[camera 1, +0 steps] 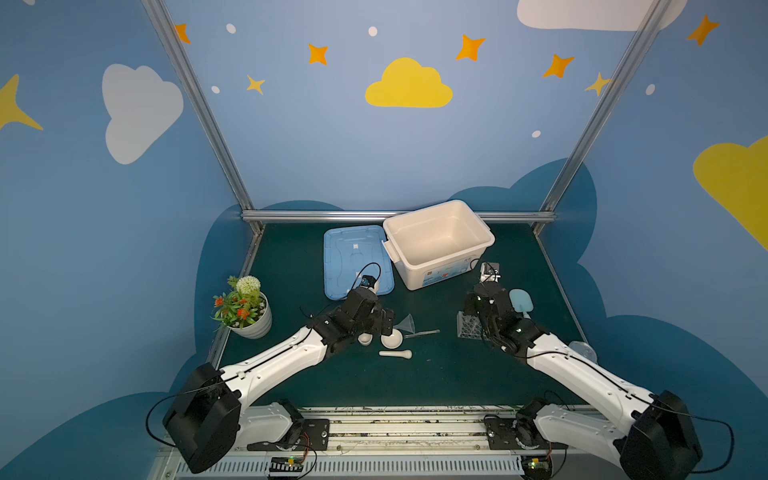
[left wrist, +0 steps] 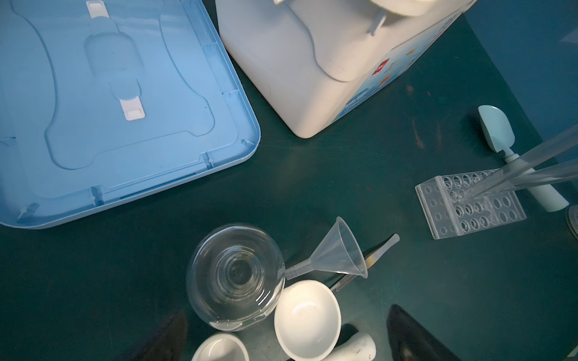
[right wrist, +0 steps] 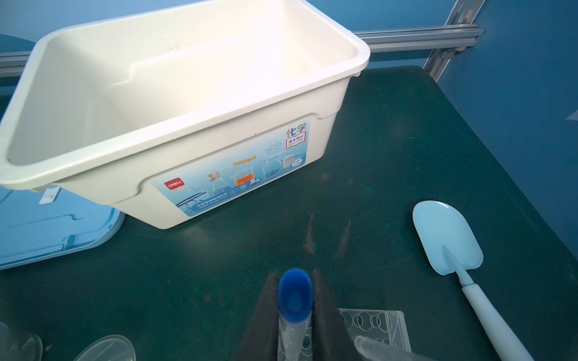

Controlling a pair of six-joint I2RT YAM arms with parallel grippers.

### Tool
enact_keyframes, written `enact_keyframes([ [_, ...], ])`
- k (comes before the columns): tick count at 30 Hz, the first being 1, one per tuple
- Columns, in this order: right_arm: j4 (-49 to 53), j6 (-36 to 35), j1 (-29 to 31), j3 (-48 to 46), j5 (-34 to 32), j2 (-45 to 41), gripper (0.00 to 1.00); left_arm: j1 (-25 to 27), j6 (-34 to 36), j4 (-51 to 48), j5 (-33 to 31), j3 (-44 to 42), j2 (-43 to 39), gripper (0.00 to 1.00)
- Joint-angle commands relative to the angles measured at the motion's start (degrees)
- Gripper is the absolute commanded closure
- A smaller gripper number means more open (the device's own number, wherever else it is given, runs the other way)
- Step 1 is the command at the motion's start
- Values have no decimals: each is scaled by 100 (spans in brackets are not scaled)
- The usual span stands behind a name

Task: Organize the chemistry lab equipment
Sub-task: 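Lower the blue-capped tube over a free rack hole with the right gripper, then push the tube down into the rack hole and open the right gripper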

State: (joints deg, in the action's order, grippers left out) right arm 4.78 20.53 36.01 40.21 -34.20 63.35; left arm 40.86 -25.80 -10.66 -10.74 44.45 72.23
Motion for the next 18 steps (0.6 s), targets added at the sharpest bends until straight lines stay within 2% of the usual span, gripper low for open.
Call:
enact_keyframes([
  [1,-33,81,14,103,-79,-5,100,-26,-16,-42,24,-82,-24,0],
  [18,-144,196,-6,90,-30,63,100,-42,-35,-51,-8,-136,-110,0],
])
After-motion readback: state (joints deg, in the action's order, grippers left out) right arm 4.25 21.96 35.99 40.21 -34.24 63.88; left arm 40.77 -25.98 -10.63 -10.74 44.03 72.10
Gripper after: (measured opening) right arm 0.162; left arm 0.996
